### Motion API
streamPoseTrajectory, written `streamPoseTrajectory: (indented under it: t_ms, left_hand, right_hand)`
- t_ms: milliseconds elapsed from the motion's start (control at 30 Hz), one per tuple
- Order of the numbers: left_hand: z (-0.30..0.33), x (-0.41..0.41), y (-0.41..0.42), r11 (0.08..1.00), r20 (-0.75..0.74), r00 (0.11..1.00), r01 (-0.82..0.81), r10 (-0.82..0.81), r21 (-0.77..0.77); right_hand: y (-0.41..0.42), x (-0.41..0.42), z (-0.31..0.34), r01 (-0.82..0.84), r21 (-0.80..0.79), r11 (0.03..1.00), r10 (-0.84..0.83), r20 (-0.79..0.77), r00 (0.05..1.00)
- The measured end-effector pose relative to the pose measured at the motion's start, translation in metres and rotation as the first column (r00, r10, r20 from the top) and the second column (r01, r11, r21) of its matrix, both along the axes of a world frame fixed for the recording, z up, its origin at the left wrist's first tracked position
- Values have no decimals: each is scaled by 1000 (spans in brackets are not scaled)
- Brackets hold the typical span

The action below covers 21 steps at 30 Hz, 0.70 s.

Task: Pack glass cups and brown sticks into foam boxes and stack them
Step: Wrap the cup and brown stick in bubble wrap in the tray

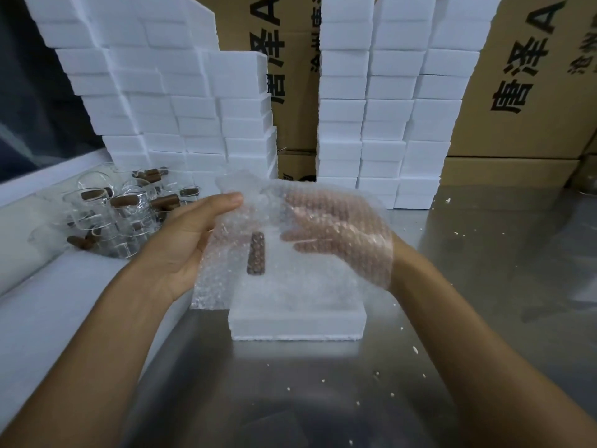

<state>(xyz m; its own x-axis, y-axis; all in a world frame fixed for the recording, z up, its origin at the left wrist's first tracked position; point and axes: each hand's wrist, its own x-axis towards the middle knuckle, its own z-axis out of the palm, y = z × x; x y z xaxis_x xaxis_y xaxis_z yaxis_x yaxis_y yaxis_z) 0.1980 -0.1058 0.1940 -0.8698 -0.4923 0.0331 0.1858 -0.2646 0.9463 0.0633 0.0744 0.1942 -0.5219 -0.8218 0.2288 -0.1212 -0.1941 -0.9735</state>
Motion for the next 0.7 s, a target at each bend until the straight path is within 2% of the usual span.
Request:
streamPoseTrajectory:
  t_ms: [33,100,167,233,300,467,533,600,700]
  left_hand:
    - [1,0,-1,999,8,999,-32,32,27]
    - [2,1,-2,989,-1,994,-112,112,100]
    - [2,0,-1,962,-44,979,-184,197,201]
    - [4,-3,3,925,-101,952,-251,289,287]
    - [4,-6,6,896,-133,927,-292,352,334]
    - [0,-19,29,912,-178,929,-255,323,321]
    - [-2,-23,41,931,-178,939,-238,293,276]
    - [-7,-26,48,945,-159,949,-232,272,232]
    - [-16,-29,48,970,-133,968,-194,214,148]
  right_hand:
    - [1,-1,3,50,-29,998,-49,33,998]
    - [5,-13,2,258,-39,965,-250,150,957]
    - [7,-25,-7,426,19,904,-402,370,837]
    - [7,-32,-14,396,57,917,-353,580,734]
    - [6,-31,-15,279,45,959,-229,703,674]
    - [-12,-7,-20,-97,21,995,57,679,732]
    - [-18,4,-21,-149,-42,988,140,662,736]
    - [-20,7,-20,-87,-86,992,123,676,727]
    - [-18,1,-17,154,-20,988,-108,622,775]
